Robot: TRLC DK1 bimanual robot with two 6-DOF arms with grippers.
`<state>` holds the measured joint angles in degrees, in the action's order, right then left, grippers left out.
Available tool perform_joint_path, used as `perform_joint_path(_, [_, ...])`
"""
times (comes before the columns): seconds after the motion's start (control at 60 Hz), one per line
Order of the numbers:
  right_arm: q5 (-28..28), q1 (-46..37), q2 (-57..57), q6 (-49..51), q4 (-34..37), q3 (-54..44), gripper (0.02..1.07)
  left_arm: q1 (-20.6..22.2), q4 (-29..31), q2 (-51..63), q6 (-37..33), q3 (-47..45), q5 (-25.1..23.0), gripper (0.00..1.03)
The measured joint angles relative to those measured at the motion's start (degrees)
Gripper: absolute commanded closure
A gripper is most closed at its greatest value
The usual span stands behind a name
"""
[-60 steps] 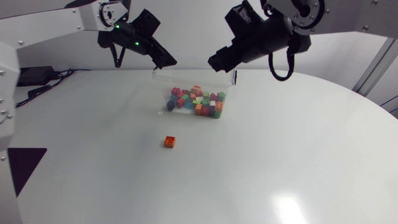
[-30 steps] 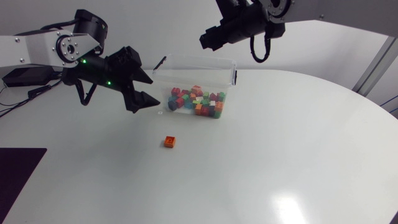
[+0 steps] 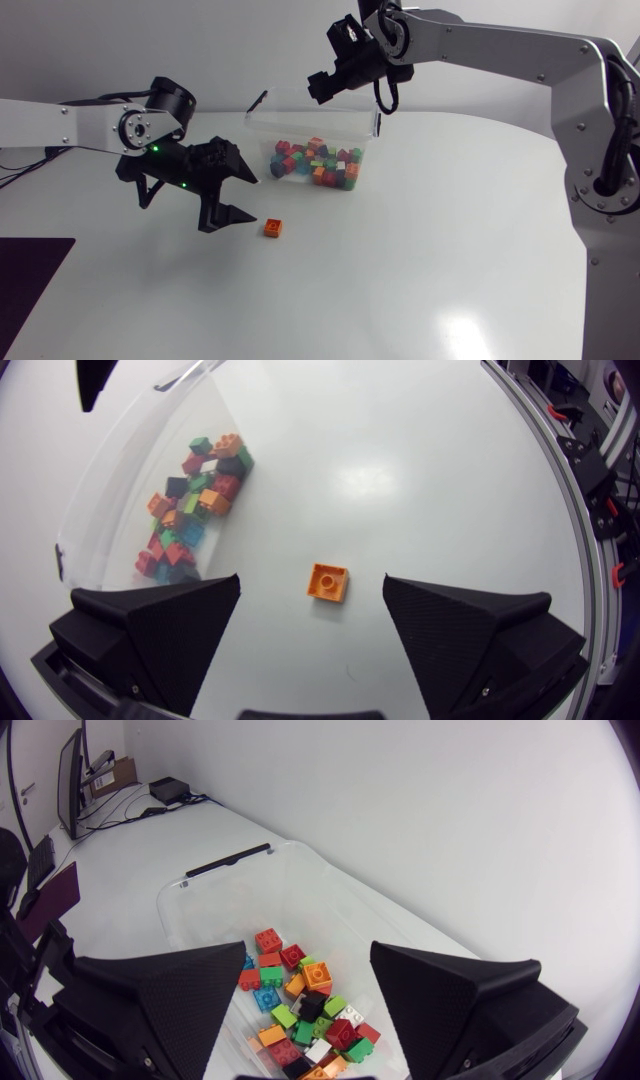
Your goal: Place the duplo bricks in the container
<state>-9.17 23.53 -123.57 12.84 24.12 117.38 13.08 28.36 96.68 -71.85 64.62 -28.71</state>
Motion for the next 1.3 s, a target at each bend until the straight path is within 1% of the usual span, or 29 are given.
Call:
perform_joint_path(0.1, [0.00, 0.00, 0.68, 0.00, 0.85, 0.22, 0.07, 1.11, 0.02, 2.03, -1.99, -0.50, 0.09, 0.04])
perform_joint_path(0.183, [-0.02, 0.00, 3.32, 0.04, 1.40, -1.95, 0.07, 1.73, 0.02, 4.15, -3.37, -0.50, 0.31, 0.04])
perform_joint_path(0.3, [-0.09, 0.04, 11.19, 0.57, 1.40, -8.57, 0.07, 2.01, 0.04, 7.85, -4.76, 0.07, 1.20, 0.05])
perform_joint_path(0.383, [-0.48, 0.15, 18.49, 0.90, 1.36, -14.84, 0.07, 2.10, 0.15, 11.10, -4.96, 2.25, 2.01, 0.06])
perform_joint_path(0.583, [-1.16, 0.81, 30.40, 1.75, 1.03, -29.20, 0.07, 3.17, 1.51, 16.24, -5.18, 8.07, 2.34, 0.08])
perform_joint_path(0.7, [-1.14, 0.79, 35.78, 2.10, 0.90, -38.18, 0.07, 4.46, 4.44, 19.93, -6.08, 11.85, 3.41, 0.19])
perform_joint_path(0.75, [-1.36, 0.74, 38.03, 2.21, 0.68, -41.79, 0.07, 4.74, 6.10, 21.59, -6.45, 13.20, 3.76, 0.28])
perform_joint_path(0.783, [-1.33, 0.74, 39.47, 2.25, 0.50, -43.76, 0.07, 4.74, 6.95, 22.38, -6.71, 13.86, 4.17, 0.37])
perform_joint_path(0.8, [-1.36, 0.74, 40.09, 2.36, 0.48, -44.57, 0.07, 4.81, 7.58, 22.84, -6.88, 14.21, 4.50, 0.40])
perform_joint_path(0.833, [-1.38, 0.74, 41.31, 2.38, 0.37, -46.05, 0.07, 4.79, 8.55, 23.45, -7.19, 14.69, 4.85, 0.52])
perform_joint_path(0.85, [-1.40, 0.74, 42.05, 2.38, 0.24, -46.93, 0.07, 4.79, 9.05, 23.80, -7.48, 14.97, 5.05, 0.56])
perform_joint_path(0.867, [-1.51, 0.74, 42.64, 2.38, 0.13, -47.54, 0.07, 4.79, 9.40, 24.02, -7.56, 15.19, 5.14, 0.66])
perform_joint_path(0.883, [-1.53, 0.74, 43.19, 2.38, 0.11, -48.13, 0.07, 4.79, 9.77, 24.17, -7.72, 15.39, 5.05, 0.74])
perform_joint_path(0.9, [-1.53, 0.74, 43.91, 2.40, 0.00, -48.87, 0.07, 4.76, 10.08, 24.33, -7.74, 15.61, 5.07, 0.77])
perform_joint_path(0.917, [-1.53, 0.74, 44.39, 2.40, -0.13, -49.40, 0.07, 4.79, 10.23, 24.37, -7.74, 15.76, 5.22, 0.82])
perform_joint_path(1.017, [-1.51, 0.68, 47.91, 2.40, -1.22, -53.62, 0.07, 4.79, 11.17, 24.39, -7.78, 16.81, 5.27, 0.83])
perform_joint_path(1.3, [-1.51, -1.62, 53.70, 2.84, -4.48, -66.55, 0.07, 4.76, 20.37, 22.60, -7.91, 19.80, 5.18, 0.84])
